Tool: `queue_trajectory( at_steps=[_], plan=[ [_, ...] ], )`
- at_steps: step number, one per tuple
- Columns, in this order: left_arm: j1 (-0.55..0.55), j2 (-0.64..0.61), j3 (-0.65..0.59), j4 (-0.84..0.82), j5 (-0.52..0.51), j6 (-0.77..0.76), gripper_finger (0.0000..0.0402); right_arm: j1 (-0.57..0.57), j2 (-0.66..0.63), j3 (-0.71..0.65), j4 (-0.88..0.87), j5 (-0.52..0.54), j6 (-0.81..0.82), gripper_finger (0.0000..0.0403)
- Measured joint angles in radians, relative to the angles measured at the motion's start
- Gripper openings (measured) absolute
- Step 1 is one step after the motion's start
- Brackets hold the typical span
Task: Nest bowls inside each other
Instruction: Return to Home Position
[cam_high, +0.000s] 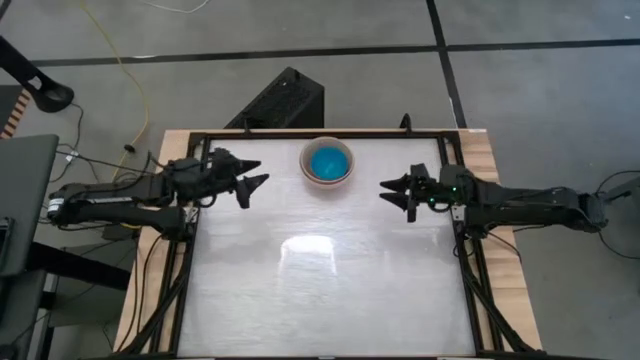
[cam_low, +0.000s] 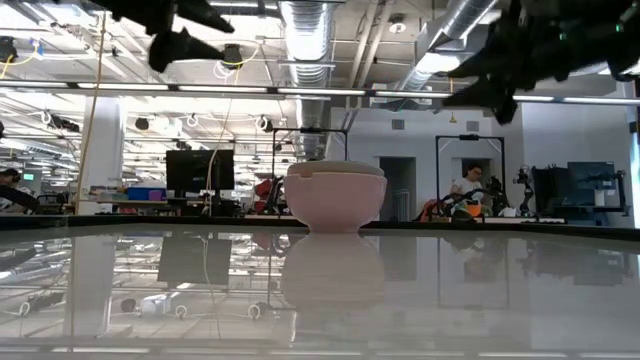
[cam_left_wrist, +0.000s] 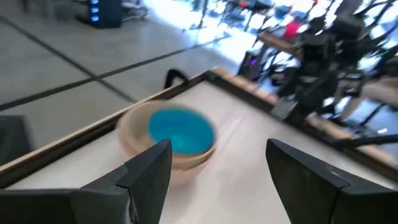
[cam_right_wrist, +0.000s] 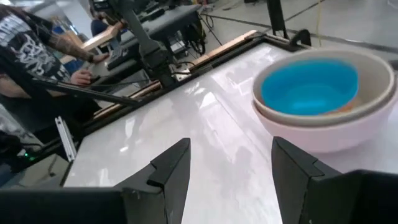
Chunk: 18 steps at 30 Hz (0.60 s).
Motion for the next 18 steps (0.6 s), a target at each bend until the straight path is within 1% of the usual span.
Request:
queue_trajectory(
  at_steps=[3, 5, 9, 12, 15, 18],
  plan=[
    [-0.011, -0.049, 0.000, -0.112, -0.039, 0.003, 0.0249, -0.021, -0.002, -0.063, 0.085, -0.013, 0.020, 0.0191],
    [-0.018, -0.085, -0.010, -0.140, -0.058, 0.000, 0.0249, -0.028, -0.002, -0.087, 0.100, -0.015, 0.020, 0.0191],
    [-0.030, -0.173, -0.114, -0.074, -0.068, -0.018, 0.0249, -0.043, -0.002, -0.120, 0.123, -0.032, 0.019, 0.0191],
    [-0.040, -0.243, -0.230, -0.020, -0.068, -0.081, 0.0249, -0.053, -0.002, -0.147, 0.121, -0.035, 0.018, 0.0191],
    [-0.056, -0.304, -0.344, 0.070, -0.068, -0.126, 0.0249, -0.058, -0.002, -0.180, 0.130, -0.035, 0.012, 0.0191],
    [-0.067, -0.352, -0.423, 0.120, -0.083, -0.150, 0.0249, -0.059, -0.002, -0.215, 0.155, -0.037, 0.019, 0.0191]
  ],
)
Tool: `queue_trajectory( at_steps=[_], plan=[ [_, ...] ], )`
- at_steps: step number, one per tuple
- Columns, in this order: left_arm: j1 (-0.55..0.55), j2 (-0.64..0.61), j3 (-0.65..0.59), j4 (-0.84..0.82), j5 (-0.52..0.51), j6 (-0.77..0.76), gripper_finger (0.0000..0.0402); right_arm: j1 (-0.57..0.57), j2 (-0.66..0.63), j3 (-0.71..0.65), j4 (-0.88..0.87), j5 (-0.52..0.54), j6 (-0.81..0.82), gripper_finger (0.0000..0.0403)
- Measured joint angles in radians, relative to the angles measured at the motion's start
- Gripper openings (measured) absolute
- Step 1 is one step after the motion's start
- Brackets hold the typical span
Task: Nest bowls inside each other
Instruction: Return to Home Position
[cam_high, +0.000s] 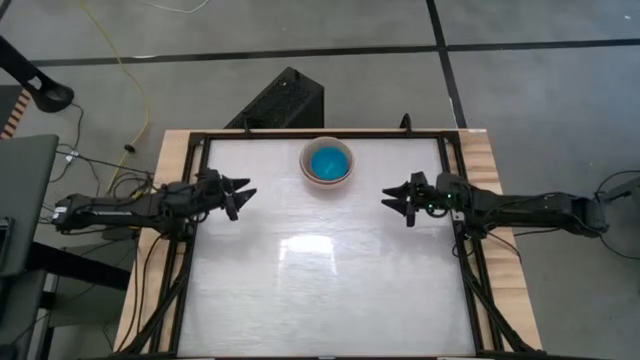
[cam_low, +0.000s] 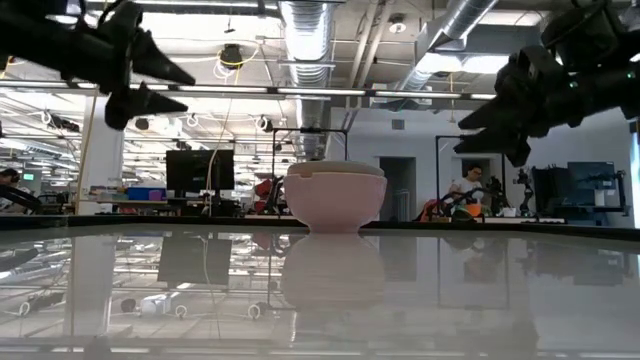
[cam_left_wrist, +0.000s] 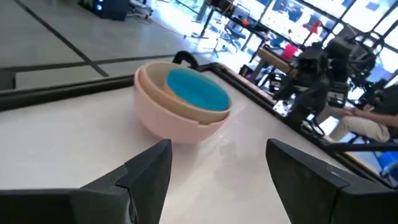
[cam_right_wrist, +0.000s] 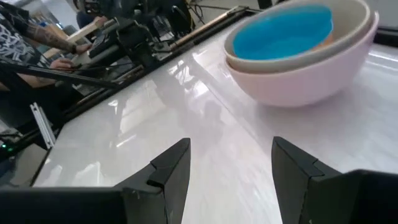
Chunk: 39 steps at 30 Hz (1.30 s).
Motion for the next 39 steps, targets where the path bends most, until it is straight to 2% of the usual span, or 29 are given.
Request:
queue_trajectory(
  at_steps=[6, 15, 21, 31, 39],
  plan=[
    [-0.018, -0.067, -0.088, 0.005, -0.048, -0.006, 0.0249, 0.000, 0.000, -0.062, 0.037, 0.000, 0.008, 0.0191],
    [-0.018, -0.122, -0.220, 0.010, -0.050, -0.047, 0.0249, 0.000, 0.001, -0.145, 0.103, 0.025, 0.019, 0.0191],
    [-0.018, -0.122, -0.226, 0.017, -0.058, 0.000, 0.0249, 0.000, 0.008, -0.145, 0.044, 0.057, -0.051, 0.0191],
    [-0.019, 0.012, -0.226, 0.016, 0.015, 0.033, 0.0249, 0.000, 0.066, -0.146, -0.136, 0.059, -0.071, 0.0191],
    [-0.019, 0.167, -0.226, 0.001, 0.146, 0.007, 0.0249, 0.001, 0.095, -0.147, -0.149, 0.056, -0.044, 0.0191]
  ],
)
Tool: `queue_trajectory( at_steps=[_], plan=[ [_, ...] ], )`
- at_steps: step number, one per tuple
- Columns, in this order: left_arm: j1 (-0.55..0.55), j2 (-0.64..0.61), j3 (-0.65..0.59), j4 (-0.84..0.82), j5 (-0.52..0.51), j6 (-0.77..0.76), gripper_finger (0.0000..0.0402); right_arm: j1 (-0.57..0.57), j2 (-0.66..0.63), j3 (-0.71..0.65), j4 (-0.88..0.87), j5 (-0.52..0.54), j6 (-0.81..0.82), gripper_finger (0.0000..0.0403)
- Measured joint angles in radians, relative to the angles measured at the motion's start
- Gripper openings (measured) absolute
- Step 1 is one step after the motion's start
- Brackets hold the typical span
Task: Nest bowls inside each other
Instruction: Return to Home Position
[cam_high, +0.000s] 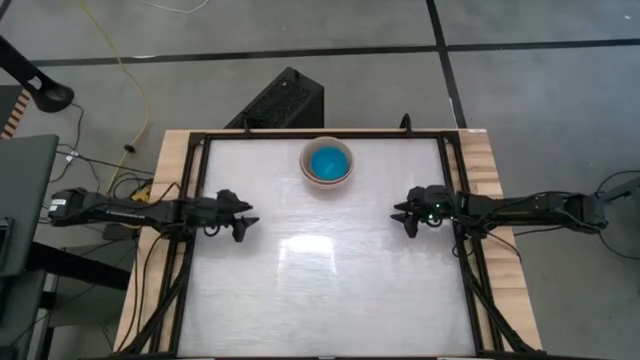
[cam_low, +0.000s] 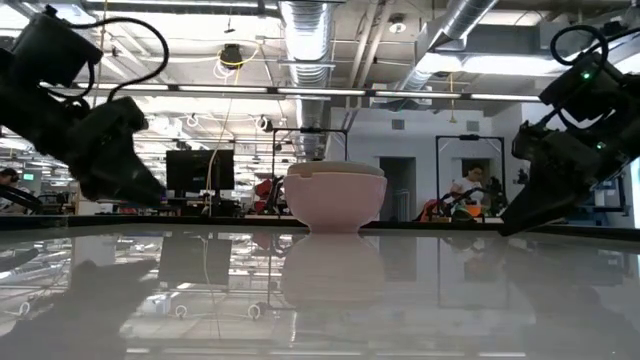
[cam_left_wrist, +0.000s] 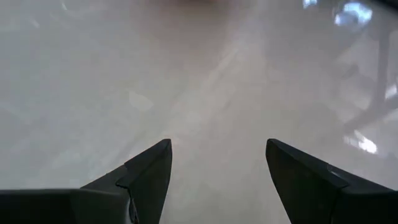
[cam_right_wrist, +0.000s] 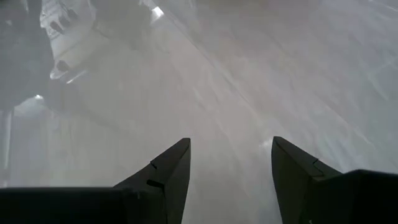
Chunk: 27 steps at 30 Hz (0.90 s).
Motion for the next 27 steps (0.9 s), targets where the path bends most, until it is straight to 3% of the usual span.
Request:
queue_trajectory(
  at_steps=[5, 12, 18, 27],
  plan=[
    [0.000, 0.044, 0.000, 0.010, 0.033, -0.050, 0.0249, 0.000, -0.006, 0.007, 0.050, -0.027, 0.048, 0.0191],
    [0.000, 0.001, -0.001, 0.160, -0.040, 0.041, 0.0249, 0.000, -0.010, 0.012, 0.338, -0.049, 0.003, 0.0191],
    [0.000, -0.052, -0.001, 0.254, -0.043, 0.071, 0.0249, 0.011, -0.010, 0.013, 0.526, -0.057, 0.025, 0.0191],
    [0.000, -0.089, -0.001, 0.239, -0.035, 0.021, 0.0249, 0.067, -0.010, 0.013, 0.557, -0.057, 0.027, 0.0191]
  ],
)
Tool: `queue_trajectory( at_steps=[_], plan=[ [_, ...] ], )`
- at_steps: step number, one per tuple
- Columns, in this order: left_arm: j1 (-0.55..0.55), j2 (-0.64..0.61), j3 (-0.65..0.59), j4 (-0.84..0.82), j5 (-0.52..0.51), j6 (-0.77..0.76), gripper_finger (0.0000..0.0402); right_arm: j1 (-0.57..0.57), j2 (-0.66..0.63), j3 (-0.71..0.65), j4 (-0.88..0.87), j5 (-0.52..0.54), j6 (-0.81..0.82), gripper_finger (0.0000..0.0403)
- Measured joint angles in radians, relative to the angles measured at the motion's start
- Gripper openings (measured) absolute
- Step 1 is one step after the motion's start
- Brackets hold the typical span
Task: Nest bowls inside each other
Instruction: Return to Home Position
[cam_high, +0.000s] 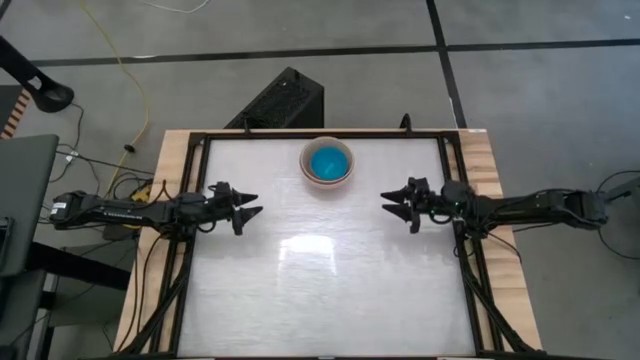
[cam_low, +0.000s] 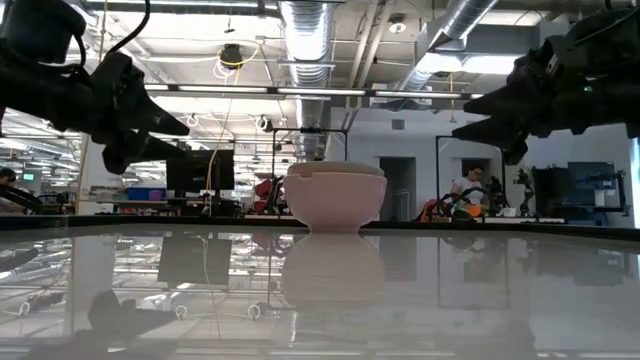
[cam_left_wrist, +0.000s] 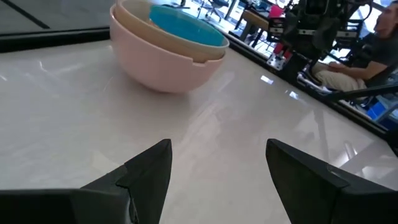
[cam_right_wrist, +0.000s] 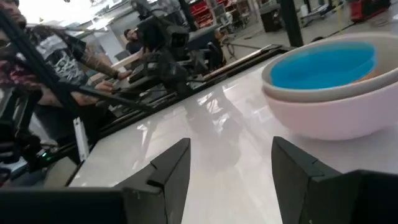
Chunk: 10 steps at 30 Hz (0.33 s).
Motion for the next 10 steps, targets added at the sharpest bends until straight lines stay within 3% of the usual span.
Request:
queue_trajectory(
  at_steps=[10],
  plan=[
    [0.000, 0.000, 0.000, -0.006, 0.000, -0.018, 0.0249, 0.061, 0.000, 0.001, 0.002, 0.000, 0.000, 0.0191]
  ],
)
